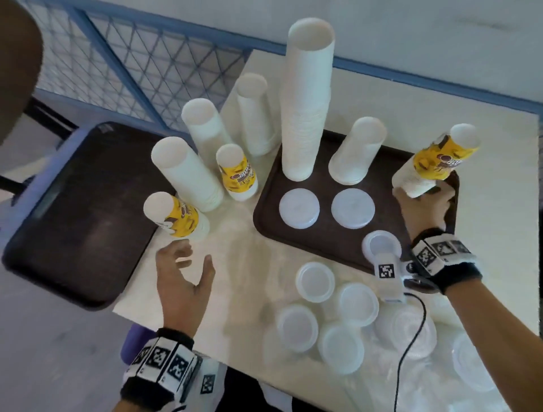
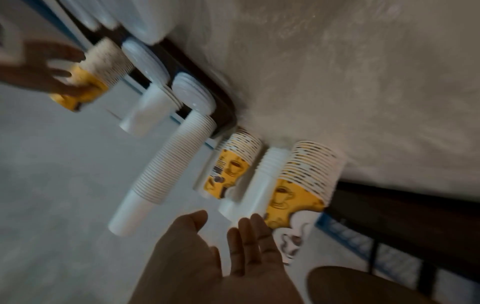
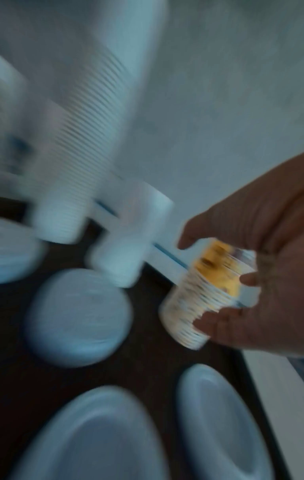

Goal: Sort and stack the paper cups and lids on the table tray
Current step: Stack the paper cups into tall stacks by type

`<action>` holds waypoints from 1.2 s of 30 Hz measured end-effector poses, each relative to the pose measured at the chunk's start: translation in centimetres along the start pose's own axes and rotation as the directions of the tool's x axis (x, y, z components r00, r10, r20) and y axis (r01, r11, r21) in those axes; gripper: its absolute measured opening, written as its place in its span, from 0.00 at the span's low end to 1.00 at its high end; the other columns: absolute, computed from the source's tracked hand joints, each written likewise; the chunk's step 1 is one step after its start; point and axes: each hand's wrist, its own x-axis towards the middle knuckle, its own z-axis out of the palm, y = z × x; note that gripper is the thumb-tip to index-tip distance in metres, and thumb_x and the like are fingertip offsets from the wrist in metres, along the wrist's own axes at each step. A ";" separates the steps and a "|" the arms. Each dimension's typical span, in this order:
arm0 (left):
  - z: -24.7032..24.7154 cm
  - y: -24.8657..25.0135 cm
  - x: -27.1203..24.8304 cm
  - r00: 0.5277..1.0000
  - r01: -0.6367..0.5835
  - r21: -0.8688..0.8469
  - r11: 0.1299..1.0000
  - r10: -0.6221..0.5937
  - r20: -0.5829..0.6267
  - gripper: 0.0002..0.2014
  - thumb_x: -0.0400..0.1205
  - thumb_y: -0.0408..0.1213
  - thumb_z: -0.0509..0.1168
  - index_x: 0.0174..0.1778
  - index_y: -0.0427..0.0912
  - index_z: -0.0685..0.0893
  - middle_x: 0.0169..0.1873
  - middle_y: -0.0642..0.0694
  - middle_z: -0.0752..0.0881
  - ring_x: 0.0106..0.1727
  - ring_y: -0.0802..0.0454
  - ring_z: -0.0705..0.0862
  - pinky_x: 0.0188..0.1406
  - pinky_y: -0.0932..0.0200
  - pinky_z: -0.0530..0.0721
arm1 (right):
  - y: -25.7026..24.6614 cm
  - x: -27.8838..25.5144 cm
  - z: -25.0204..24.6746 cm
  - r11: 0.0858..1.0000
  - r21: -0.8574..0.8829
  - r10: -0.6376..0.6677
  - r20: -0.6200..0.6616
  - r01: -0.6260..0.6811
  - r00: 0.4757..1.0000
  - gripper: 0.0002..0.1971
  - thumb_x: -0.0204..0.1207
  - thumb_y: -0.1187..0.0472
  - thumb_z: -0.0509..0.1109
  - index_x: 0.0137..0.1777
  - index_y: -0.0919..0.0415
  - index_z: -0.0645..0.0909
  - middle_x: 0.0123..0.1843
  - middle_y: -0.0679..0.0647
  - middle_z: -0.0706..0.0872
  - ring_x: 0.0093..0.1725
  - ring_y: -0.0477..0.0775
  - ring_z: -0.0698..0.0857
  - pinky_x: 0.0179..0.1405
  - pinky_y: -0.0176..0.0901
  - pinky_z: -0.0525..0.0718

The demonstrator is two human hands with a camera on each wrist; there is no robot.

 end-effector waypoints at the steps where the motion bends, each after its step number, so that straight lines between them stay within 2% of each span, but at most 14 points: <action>1: -0.5 -0.6 0.2 0.996 0.057 -0.034 0.998 -0.059 -0.068 0.21 0.72 0.43 0.69 0.58 0.42 0.72 0.49 0.61 0.73 0.47 0.61 0.77 0.46 0.70 0.79 | -0.1 -2.3 1.0 0.996 0.041 -0.081 0.046 0.079 0.996 0.33 0.69 0.61 0.75 0.72 0.61 0.64 0.61 0.61 0.77 0.58 0.63 0.81 0.60 0.51 0.79; 3: -1.2 -1.7 0.9 0.971 0.168 -0.087 0.982 -0.180 -0.155 0.25 0.71 0.33 0.74 0.57 0.51 0.68 0.49 0.54 0.74 0.46 0.59 0.77 0.43 0.69 0.79 | -1.0 -6.6 3.5 0.961 0.094 -0.273 0.194 0.259 0.942 0.21 0.70 0.65 0.73 0.63 0.60 0.73 0.53 0.60 0.82 0.44 0.55 0.83 0.45 0.35 0.84; 4: -1.4 -2.3 1.3 0.957 0.224 -0.103 0.969 -0.239 -0.165 0.29 0.70 0.30 0.75 0.59 0.52 0.67 0.51 0.49 0.73 0.47 0.56 0.77 0.42 0.68 0.79 | -1.6 -8.4 4.9 0.939 0.112 -0.344 0.272 0.325 0.899 0.18 0.70 0.66 0.74 0.58 0.58 0.76 0.51 0.61 0.83 0.41 0.51 0.82 0.39 0.29 0.82; 5: -1.5 -2.9 1.7 0.945 0.274 -0.112 0.955 -0.289 -0.153 0.33 0.69 0.29 0.76 0.64 0.51 0.67 0.53 0.46 0.72 0.48 0.53 0.77 0.43 0.66 0.79 | -2.3 -10.0 6.6 0.922 0.143 -0.386 0.343 0.359 0.856 0.17 0.69 0.67 0.75 0.56 0.56 0.76 0.50 0.60 0.83 0.41 0.48 0.81 0.38 0.28 0.81; 7: -1.3 -4.2 2.8 0.928 0.354 -0.118 0.928 -0.364 -0.080 0.42 0.67 0.29 0.77 0.73 0.43 0.62 0.57 0.44 0.70 0.53 0.50 0.75 0.48 0.60 0.78 | -4.1 -12.7 10.0 0.902 0.185 -0.431 0.458 0.390 0.777 0.22 0.67 0.65 0.78 0.59 0.57 0.75 0.50 0.57 0.82 0.46 0.48 0.81 0.45 0.34 0.81; 9: -1.0 -5.3 3.8 0.909 0.413 -0.126 0.902 -0.417 0.002 0.47 0.66 0.31 0.79 0.77 0.41 0.58 0.61 0.44 0.70 0.58 0.49 0.74 0.55 0.55 0.78 | -5.4 -14.0 13.4 0.909 0.136 -0.401 0.541 0.394 0.740 0.34 0.64 0.61 0.80 0.69 0.61 0.70 0.56 0.56 0.80 0.54 0.50 0.79 0.55 0.43 0.81; 12: -0.3 -6.3 5.5 0.900 0.435 -0.122 0.892 -0.431 0.061 0.48 0.65 0.33 0.80 0.77 0.42 0.59 0.66 0.43 0.71 0.63 0.49 0.75 0.62 0.52 0.78 | -6.7 -14.2 18.1 0.937 0.021 -0.297 0.576 0.349 0.762 0.46 0.62 0.58 0.82 0.77 0.63 0.59 0.70 0.61 0.76 0.68 0.58 0.76 0.67 0.48 0.74; 15: 0.3 -7.2 6.8 0.901 0.431 -0.108 0.896 -0.421 0.108 0.45 0.64 0.34 0.80 0.74 0.41 0.63 0.63 0.48 0.74 0.62 0.52 0.77 0.64 0.53 0.77 | -7.1 -13.6 21.4 0.947 -0.051 -0.242 0.538 0.317 0.808 0.50 0.59 0.55 0.83 0.77 0.60 0.57 0.71 0.58 0.77 0.71 0.59 0.75 0.68 0.47 0.72; 18: 0.6 -8.0 7.8 0.882 0.456 -0.087 0.886 -0.436 0.178 0.43 0.63 0.36 0.81 0.72 0.44 0.65 0.64 0.49 0.79 0.64 0.51 0.80 0.65 0.54 0.77 | -6.9 -13.0 22.8 0.952 -0.090 -0.201 0.532 0.291 0.823 0.49 0.59 0.56 0.83 0.76 0.58 0.58 0.70 0.55 0.78 0.70 0.59 0.77 0.67 0.46 0.73; 23: 0.9 -8.4 8.7 0.857 0.470 0.030 0.882 -0.464 0.222 0.39 0.64 0.41 0.80 0.68 0.49 0.68 0.62 0.50 0.82 0.63 0.50 0.81 0.59 0.62 0.73 | -6.7 -12.6 23.6 0.960 -0.119 -0.157 0.514 0.252 0.843 0.43 0.61 0.56 0.82 0.74 0.58 0.63 0.69 0.57 0.79 0.69 0.61 0.78 0.65 0.45 0.74; 27: 1.1 -8.6 9.2 0.835 0.499 0.073 0.864 -0.501 0.228 0.40 0.64 0.42 0.80 0.68 0.46 0.66 0.62 0.49 0.82 0.63 0.47 0.81 0.54 0.62 0.72 | -6.5 -12.3 24.5 0.965 -0.109 -0.156 0.492 0.238 0.856 0.43 0.60 0.55 0.83 0.73 0.57 0.65 0.68 0.58 0.80 0.68 0.62 0.78 0.67 0.48 0.75; 30: 1.2 -8.6 9.1 0.833 0.502 0.086 0.861 -0.507 0.222 0.40 0.64 0.42 0.80 0.66 0.44 0.65 0.61 0.48 0.82 0.63 0.45 0.81 0.54 0.60 0.73 | -6.4 -12.2 24.8 0.959 -0.126 -0.168 0.475 0.255 0.864 0.39 0.62 0.54 0.81 0.72 0.58 0.68 0.66 0.58 0.81 0.67 0.61 0.78 0.64 0.45 0.75; 33: 1.2 -8.8 9.0 0.840 0.495 0.068 0.866 -0.497 0.219 0.41 0.63 0.43 0.80 0.68 0.48 0.65 0.60 0.50 0.82 0.63 0.47 0.80 0.55 0.61 0.73 | -6.2 -12.2 24.7 0.959 -0.110 -0.180 0.475 0.261 0.862 0.38 0.61 0.54 0.82 0.71 0.57 0.69 0.65 0.58 0.82 0.66 0.61 0.79 0.64 0.46 0.76; 36: 1.2 -8.8 9.3 0.850 0.464 0.084 0.882 -0.470 0.236 0.40 0.64 0.44 0.80 0.69 0.50 0.67 0.60 0.51 0.83 0.62 0.47 0.81 0.54 0.63 0.71 | -6.0 -12.5 24.2 0.960 -0.076 -0.200 0.490 0.270 0.849 0.39 0.60 0.56 0.82 0.70 0.56 0.69 0.65 0.55 0.83 0.65 0.59 0.80 0.62 0.42 0.76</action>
